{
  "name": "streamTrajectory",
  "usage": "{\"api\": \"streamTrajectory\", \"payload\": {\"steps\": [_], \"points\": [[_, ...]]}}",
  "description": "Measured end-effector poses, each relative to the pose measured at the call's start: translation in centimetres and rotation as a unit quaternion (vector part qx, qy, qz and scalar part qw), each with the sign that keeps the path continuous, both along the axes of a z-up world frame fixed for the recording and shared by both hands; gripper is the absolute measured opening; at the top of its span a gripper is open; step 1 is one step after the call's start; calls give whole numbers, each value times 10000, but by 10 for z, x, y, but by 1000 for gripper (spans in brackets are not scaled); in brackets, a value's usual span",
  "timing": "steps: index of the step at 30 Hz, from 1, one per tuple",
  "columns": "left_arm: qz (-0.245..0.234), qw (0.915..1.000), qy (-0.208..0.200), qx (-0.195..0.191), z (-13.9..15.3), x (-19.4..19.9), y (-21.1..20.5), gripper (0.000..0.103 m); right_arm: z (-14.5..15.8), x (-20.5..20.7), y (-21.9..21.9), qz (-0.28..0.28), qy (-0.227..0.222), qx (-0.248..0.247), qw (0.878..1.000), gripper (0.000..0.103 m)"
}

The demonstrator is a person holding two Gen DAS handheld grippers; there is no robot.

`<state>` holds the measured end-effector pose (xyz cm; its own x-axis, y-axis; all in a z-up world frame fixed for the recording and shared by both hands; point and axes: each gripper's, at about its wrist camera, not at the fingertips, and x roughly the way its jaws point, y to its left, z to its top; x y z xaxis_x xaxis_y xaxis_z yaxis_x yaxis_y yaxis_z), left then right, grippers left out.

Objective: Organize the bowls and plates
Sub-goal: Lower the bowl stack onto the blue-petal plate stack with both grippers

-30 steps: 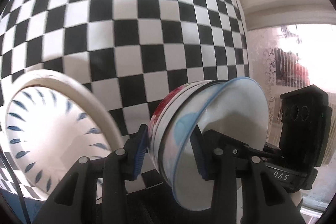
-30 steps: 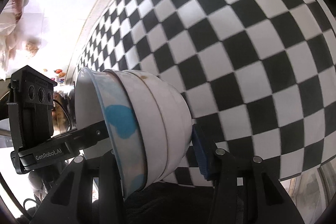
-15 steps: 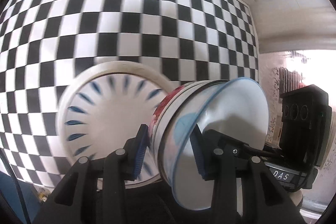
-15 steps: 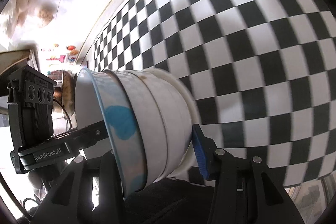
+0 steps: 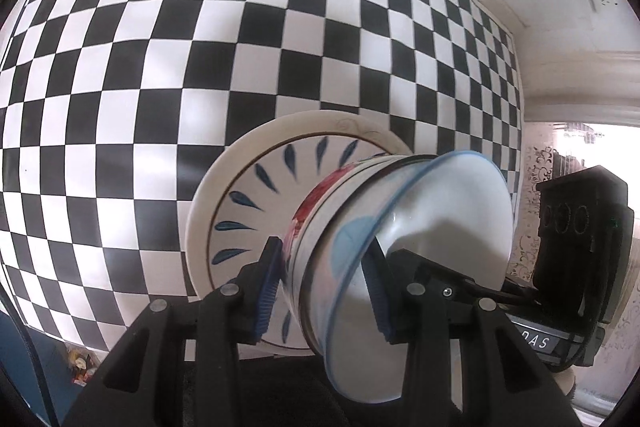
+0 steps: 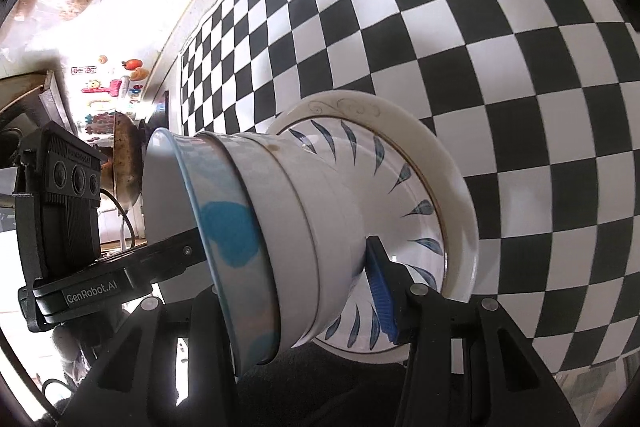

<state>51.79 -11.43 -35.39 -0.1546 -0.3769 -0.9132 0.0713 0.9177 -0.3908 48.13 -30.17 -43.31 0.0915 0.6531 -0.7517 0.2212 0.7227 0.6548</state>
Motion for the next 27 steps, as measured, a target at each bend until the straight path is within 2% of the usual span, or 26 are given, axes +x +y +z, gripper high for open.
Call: {"api": "streamTrajectory", "payload": {"steps": [16, 27], "points": [[137, 9996, 257, 31, -23, -3, 11, 37, -22, 8, 14, 88, 224, -93, 9997, 48], [228, 9992, 309, -62, -24, -4, 15, 38, -19, 12, 16, 131, 152, -237, 9995, 48]]}}
